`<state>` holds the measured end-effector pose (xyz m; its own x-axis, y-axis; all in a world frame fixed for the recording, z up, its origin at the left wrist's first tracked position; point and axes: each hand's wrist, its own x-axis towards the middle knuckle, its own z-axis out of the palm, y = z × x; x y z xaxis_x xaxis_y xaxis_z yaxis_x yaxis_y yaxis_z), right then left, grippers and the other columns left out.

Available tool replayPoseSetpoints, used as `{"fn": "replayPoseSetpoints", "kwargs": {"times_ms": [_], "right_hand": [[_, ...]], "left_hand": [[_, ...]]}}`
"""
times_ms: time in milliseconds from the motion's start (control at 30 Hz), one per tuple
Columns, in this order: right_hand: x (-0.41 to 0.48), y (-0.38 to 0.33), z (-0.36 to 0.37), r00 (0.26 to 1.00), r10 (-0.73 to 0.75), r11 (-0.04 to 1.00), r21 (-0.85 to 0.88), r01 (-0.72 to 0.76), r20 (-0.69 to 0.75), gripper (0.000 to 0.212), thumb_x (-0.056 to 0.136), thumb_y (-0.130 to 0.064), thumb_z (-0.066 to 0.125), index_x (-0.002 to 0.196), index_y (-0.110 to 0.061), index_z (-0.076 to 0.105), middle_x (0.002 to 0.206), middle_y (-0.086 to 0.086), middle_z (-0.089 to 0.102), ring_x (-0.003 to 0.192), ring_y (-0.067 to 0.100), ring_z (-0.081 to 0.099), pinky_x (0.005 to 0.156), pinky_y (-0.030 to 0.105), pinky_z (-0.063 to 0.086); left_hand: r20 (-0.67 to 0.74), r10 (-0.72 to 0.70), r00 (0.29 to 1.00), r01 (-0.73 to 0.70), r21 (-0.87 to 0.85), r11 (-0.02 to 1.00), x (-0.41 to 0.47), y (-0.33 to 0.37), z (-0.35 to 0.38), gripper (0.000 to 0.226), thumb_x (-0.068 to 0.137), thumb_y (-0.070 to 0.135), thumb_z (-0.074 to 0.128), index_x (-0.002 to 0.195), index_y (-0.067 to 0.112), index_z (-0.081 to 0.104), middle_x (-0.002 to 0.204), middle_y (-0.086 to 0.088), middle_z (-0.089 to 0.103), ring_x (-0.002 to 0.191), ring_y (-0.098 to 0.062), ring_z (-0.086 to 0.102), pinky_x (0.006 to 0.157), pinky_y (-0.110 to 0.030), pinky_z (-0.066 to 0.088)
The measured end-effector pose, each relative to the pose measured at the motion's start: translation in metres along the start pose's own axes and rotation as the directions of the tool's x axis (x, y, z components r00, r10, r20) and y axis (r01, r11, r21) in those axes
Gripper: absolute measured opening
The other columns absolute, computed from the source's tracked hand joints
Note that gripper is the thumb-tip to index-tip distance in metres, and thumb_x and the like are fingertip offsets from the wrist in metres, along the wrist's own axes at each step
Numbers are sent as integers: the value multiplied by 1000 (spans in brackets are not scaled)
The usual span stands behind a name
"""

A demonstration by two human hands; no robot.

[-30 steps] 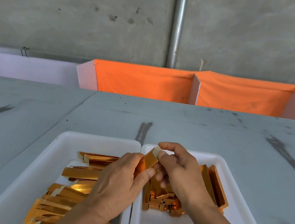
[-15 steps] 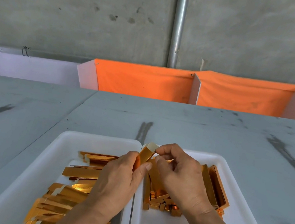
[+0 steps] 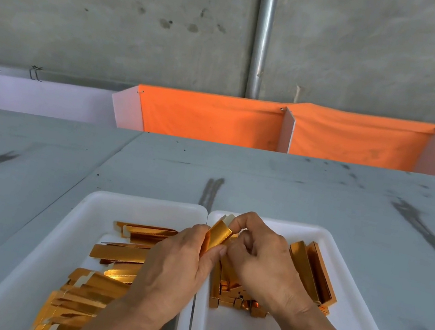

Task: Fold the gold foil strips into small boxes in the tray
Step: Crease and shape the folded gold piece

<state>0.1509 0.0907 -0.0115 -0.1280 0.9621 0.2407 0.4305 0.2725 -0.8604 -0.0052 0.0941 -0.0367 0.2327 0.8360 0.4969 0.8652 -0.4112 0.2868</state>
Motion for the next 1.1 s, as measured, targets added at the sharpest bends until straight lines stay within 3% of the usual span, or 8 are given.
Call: {"fn": "replayPoseSetpoints", "kwargs": {"times_ms": [133,333,500,667,800,900,1100], "right_hand": [[-1,0,1,999,4,1000,-3,-3,54,23,92,-4,50,92,-27,56,46,-10,46,43,4,39,43,19,35],[0,2,0,999,3,1000,-22,-1,53,25,87,-2,46,81,-25,53,48,-14,45,45,3,39,42,18,34],[3,4,-2,994,-21,1000,-7,20,-104,21,94,-15,51,88,-35,53,51,-10,48,47,4,45,43,16,37],[4,5,-4,983,-60,996,-82,46,-176,25,98,-30,55,96,-55,50,70,-1,60,63,9,56,55,18,46],[5,3,-4,977,-30,999,-41,22,-212,19,93,-31,65,86,-48,65,86,-12,60,73,-2,56,61,15,46],[6,2,-7,980,-8,1000,-21,4,-197,15,91,-29,68,82,-42,69,94,-14,59,76,1,57,68,24,53],[3,0,-7,972,-123,987,-131,98,-200,18,94,-23,65,89,-41,69,101,-20,55,88,-4,56,70,6,45]], "left_hand": [[10,7,1000,-7,-25,1000,0,1,-2,76,72,73,2,115,31,48,75,17,44,63,0,48,55,-8,34],[32,34,999,-33,-15,999,-1,3,-3,68,77,69,8,116,32,48,77,18,43,64,-2,48,54,-9,33],[41,15,999,-12,-64,998,0,6,-5,67,77,71,9,115,31,48,73,22,38,63,1,46,53,-8,30],[77,11,997,-7,-60,998,-1,7,-6,59,81,68,18,119,31,45,80,19,39,67,-2,45,55,-8,29],[97,28,995,-24,-42,999,-1,7,-8,59,82,68,17,121,32,44,82,19,38,69,-2,45,55,-8,28],[110,35,993,-30,-46,998,-2,7,-9,60,83,68,17,123,32,43,83,19,39,70,0,45,55,-8,29],[117,20,993,-9,-98,995,-2,9,-9,62,83,66,18,126,31,44,88,20,43,73,-2,48,56,-7,31]]}}
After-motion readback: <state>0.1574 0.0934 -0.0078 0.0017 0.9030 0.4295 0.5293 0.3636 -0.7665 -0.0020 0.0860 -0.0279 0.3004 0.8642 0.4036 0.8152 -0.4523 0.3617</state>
